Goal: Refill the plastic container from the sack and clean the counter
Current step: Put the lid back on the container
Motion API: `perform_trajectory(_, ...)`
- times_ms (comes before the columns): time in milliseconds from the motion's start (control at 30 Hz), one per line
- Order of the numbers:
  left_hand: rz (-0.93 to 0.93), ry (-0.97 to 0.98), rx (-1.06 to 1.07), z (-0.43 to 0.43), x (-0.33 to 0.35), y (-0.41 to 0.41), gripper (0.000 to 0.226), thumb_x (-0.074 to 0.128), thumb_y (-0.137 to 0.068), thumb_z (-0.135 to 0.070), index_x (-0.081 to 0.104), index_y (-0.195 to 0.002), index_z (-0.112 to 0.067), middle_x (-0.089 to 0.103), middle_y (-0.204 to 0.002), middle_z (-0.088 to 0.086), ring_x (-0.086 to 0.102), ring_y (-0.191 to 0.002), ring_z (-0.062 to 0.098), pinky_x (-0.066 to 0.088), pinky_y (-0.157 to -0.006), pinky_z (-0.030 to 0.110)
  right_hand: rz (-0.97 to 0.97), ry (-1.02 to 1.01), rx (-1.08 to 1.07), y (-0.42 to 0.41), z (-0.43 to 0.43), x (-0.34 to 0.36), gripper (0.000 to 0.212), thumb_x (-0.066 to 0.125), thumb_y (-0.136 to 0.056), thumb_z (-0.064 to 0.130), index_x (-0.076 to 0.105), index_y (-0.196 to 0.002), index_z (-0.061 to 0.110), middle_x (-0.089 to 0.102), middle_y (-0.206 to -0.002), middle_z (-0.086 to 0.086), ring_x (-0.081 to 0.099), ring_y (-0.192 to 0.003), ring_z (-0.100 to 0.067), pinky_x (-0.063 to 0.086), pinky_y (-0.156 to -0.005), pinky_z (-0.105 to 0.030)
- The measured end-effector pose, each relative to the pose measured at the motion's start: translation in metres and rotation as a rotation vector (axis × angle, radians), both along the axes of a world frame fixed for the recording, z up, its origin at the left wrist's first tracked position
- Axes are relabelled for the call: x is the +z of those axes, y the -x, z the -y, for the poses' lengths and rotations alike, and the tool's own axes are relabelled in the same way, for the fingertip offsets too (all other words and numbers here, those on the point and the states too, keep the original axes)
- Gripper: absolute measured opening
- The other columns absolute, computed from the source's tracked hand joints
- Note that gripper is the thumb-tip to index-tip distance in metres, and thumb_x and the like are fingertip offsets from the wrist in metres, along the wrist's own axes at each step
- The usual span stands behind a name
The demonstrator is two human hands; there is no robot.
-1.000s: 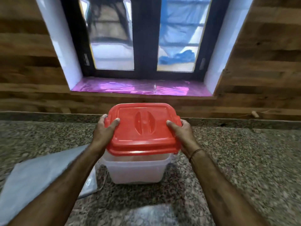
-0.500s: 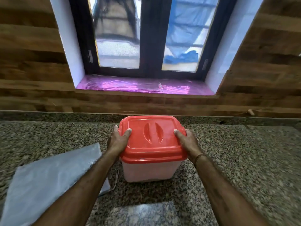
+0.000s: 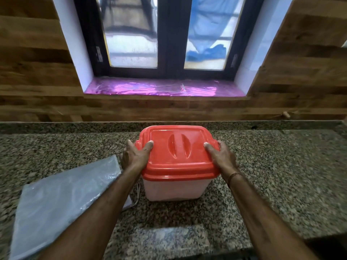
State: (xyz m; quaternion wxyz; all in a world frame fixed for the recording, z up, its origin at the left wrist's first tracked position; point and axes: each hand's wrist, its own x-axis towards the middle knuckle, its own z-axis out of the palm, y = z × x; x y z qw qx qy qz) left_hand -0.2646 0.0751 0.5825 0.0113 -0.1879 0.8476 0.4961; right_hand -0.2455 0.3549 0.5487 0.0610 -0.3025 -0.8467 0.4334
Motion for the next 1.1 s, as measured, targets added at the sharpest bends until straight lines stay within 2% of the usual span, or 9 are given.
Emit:
perform_trajectory(133,-0.103,0.039,0.060,0.001,0.004,-0.006,0.084,0.070,-0.081,-0.069,0.056,-0.132,-0.004,0.068,-0.116,0.013,0.068,-0.100,0.031,0.054,-0.073,0.036,-0.082,-0.121,-0.082,-0.013,0.016,0.022,0.097,0.058,-0.059,0.086,0.046,-0.127,0.018,0.064,-0.118,-0.010,0.066,-0.103,-0.032,0.059,-0.087,-0.052)
perform_trajectory(367,-0.163,-0.076,0.050,0.007,-0.006,-0.014,0.075,0.076,-0.084,-0.055,0.049,-0.137,-0.010,0.066,-0.123,0.013,0.064,-0.094,0.026,0.054,-0.075,0.037,-0.076,-0.039,-0.051,-0.017,0.013,0.023,0.068,0.069,-0.081,0.067,0.050,-0.123,0.018,0.064,-0.107,-0.005,0.067,-0.093,-0.027,0.061,-0.082,-0.047)
perform_trajectory(500,-0.223,0.052,-0.014,0.002,-0.003,-0.020,0.053,0.064,-0.098,-0.042,0.047,-0.135,-0.008,0.062,-0.114,0.011,0.056,-0.076,0.014,0.036,-0.055,0.021,-0.090,-0.216,-0.010,-0.022,0.025,0.021,0.048,0.051,-0.098,0.056,0.055,-0.127,0.018,0.068,-0.102,-0.005,0.067,-0.088,-0.023,0.060,-0.081,-0.041)
perform_trajectory(600,-0.257,0.104,-0.056,-0.006,-0.005,-0.024,0.042,0.052,-0.105,-0.035,0.045,-0.137,-0.007,0.060,-0.108,0.008,0.044,-0.066,0.001,0.030,-0.052,0.020,-0.059,-0.388,0.013,-0.025,0.033,0.021,0.052,0.037,-0.105,0.048,0.051,-0.144,0.016,0.069,-0.104,-0.007,0.065,-0.090,-0.023,0.056,-0.081,-0.037)
perform_trajectory(700,-0.270,0.144,-0.086,-0.006,-0.008,-0.022,0.045,0.048,-0.107,-0.034,0.044,-0.143,-0.009,0.065,-0.112,0.014,0.053,-0.069,0.010,0.034,-0.054,0.022,-0.039,-0.459,0.045,-0.027,0.035,0.022,0.056,0.033,-0.107,0.043,0.038,-0.155,0.015,0.067,-0.104,-0.007,0.065,-0.089,-0.021,0.057,-0.080,-0.038)
perform_trajectory(767,-0.240,0.120,-0.119,-0.002,-0.010,-0.021,0.060,0.051,-0.105,-0.042,0.037,-0.155,-0.013,0.063,-0.132,0.019,0.064,-0.091,0.024,0.044,-0.069,0.026,-0.041,-0.375,0.075,-0.029,0.028,0.020,0.056,0.038,-0.105,0.047,0.038,-0.152,0.017,0.066,-0.105,-0.004,0.066,-0.087,-0.020,0.059,-0.078,-0.039)
perform_trajectory(833,-0.153,-0.029,-0.099,0.003,-0.014,-0.017,0.072,0.060,-0.097,-0.054,0.040,-0.155,-0.016,0.063,-0.136,0.017,0.068,-0.104,0.031,0.053,-0.077,0.033,-0.075,-0.036,0.084,-0.032,0.015,0.015,0.056,0.054,-0.098,0.055,0.047,-0.138,0.017,0.068,-0.106,-0.004,0.073,-0.085,-0.022,0.065,-0.076,-0.045)
perform_trajectory(933,-0.069,-0.195,-0.034,0.006,-0.021,-0.005,0.068,0.070,-0.088,-0.059,0.059,-0.134,-0.009,0.073,-0.109,0.015,0.074,-0.080,0.026,0.062,-0.063,0.037,-0.096,0.367,0.068,-0.026,-0.004,0.007,0.065,0.074,-0.081,0.059,0.060,-0.123,0.011,0.075,-0.107,-0.012,0.079,-0.083,-0.026,0.066,-0.073,-0.049)
perform_trajectory(1100,-0.081,-0.193,0.007,-0.010,-0.015,0.019,0.063,0.074,-0.085,-0.057,0.063,-0.121,-0.007,0.073,-0.094,0.012,0.075,-0.074,0.027,0.065,-0.065,0.045,-0.126,0.382,0.078,0.007,-0.021,0.007,0.064,0.075,-0.077,0.062,0.067,-0.115,0.011,0.078,-0.100,-0.013,0.080,-0.079,-0.028,0.065,-0.072,-0.052)
